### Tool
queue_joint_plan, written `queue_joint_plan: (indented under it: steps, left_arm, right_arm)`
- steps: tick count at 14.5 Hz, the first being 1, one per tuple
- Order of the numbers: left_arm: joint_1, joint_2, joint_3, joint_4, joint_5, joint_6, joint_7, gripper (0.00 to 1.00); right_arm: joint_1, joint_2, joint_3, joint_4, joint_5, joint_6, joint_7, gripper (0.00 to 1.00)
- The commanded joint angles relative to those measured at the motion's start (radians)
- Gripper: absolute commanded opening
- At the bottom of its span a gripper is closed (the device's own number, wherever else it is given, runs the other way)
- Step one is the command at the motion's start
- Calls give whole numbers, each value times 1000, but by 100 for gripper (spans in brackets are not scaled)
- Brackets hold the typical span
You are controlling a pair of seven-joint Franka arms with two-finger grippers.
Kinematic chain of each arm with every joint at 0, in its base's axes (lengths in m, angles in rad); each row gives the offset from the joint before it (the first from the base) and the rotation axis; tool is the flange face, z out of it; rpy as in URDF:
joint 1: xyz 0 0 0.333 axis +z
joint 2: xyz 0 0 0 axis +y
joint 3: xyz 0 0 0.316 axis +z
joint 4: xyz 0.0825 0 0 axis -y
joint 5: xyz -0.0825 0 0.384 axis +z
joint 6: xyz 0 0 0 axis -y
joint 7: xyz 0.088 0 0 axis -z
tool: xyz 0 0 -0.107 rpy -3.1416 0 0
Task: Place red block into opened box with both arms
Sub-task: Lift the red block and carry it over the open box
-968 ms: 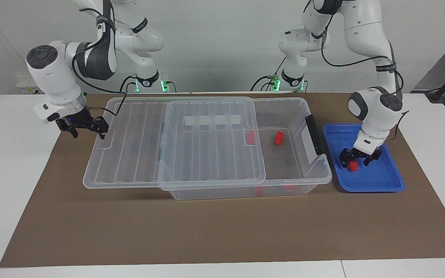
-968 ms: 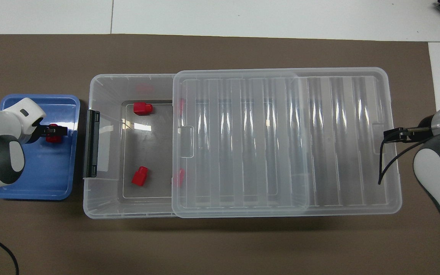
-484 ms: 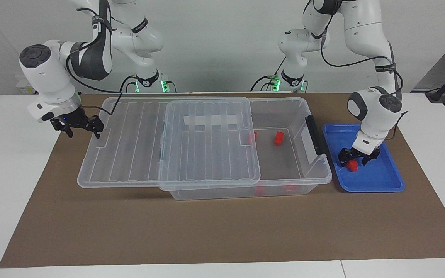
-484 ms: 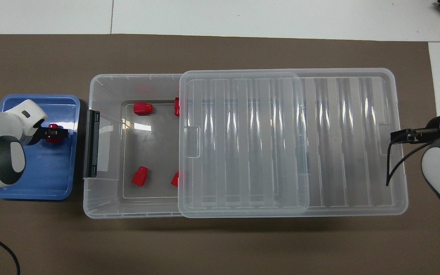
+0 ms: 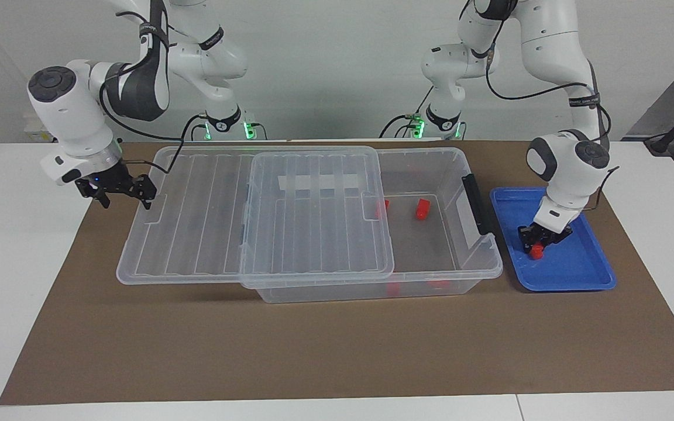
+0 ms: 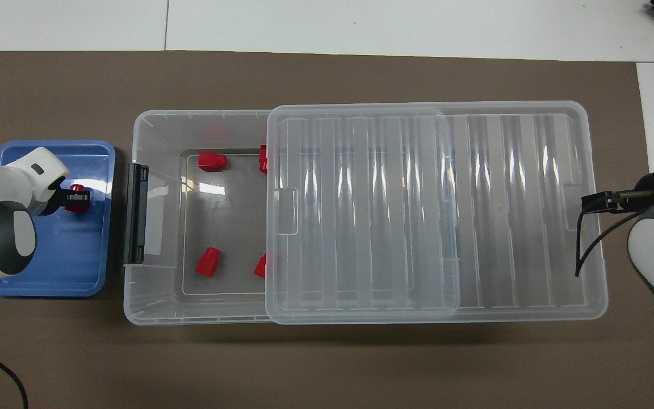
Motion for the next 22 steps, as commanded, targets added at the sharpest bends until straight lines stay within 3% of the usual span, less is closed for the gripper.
queue_joint_plan:
  steps: [1,7,12,16,22]
  left_arm:
    - [3,-28,3,10,16,-67,7,0]
    - [-14,-166,-7,117,4,-398,-10,0]
    - [-90,-215,-10,283,-18,-682,-154,0]
    - [-202,-266,-16,286,-78,-697,-368,0]
    - [-382,-269,-34,269,-78,-621,-668,0]
  right_arm:
    - [-14,-14,9,15,-26,-38,-18,100]
    - [-3,-25,22,134,-9,-165,10,100]
    - [-3,-25,35,282,71,-335,24,100]
    - [-3,-34,48,303,73,-389,96,100]
    - [-3,-53,49,312,99,-446,120,100]
